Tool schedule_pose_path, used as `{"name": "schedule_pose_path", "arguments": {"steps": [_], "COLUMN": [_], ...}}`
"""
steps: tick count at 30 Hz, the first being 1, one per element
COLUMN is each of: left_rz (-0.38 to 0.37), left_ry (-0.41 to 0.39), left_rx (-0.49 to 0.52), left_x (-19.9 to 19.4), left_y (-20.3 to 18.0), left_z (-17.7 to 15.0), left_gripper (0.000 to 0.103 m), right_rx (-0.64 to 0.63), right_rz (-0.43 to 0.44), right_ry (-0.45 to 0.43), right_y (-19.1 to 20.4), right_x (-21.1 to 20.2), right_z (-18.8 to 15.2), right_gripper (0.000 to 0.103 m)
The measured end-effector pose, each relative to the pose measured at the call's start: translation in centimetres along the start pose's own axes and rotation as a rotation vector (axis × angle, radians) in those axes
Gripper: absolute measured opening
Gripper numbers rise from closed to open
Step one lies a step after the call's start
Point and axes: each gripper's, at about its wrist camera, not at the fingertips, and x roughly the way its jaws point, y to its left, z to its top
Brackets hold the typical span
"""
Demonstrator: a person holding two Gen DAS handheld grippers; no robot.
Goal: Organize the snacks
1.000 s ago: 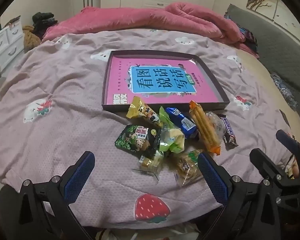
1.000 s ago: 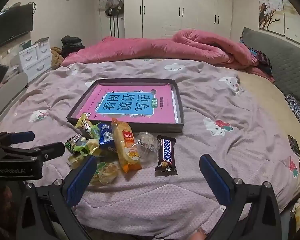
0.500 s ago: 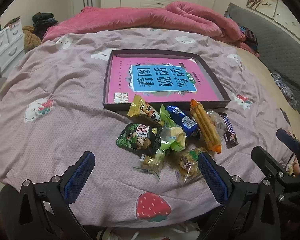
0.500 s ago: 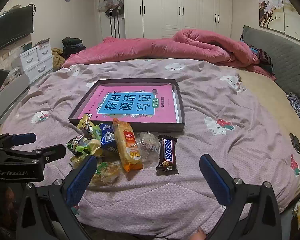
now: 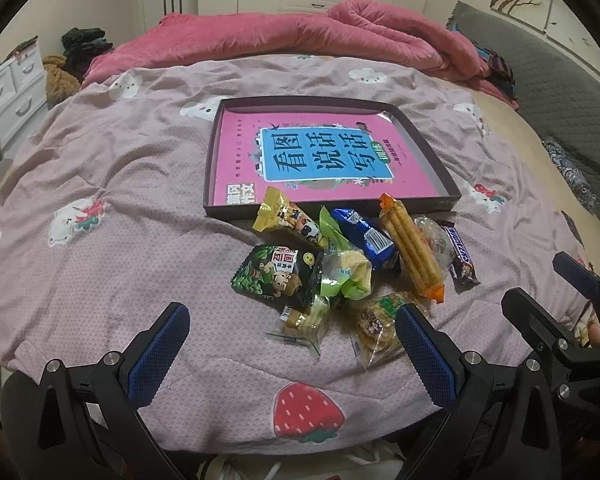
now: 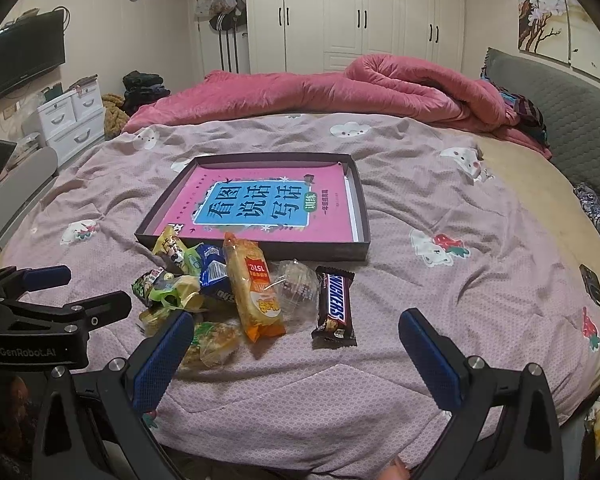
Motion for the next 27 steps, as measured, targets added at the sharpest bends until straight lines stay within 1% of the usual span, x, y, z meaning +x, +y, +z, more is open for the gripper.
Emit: {"name": "schedule_pose_path", "arguments": {"steps": [27], "left_rz": [0.005], "left_ry": [0.003], "left_rx": [-0.003], "left_x": [0.03], "left_y": [0.08], "left_z": [-0.04], "left_gripper": [0.102], "right_rx": [0.003], "right_rz": [-0.004], "right_ry": [0.007], "right_y": [-0.20], "right_x": [0.09], "right_z": [-0.01], "right_gripper": [0.103]}}
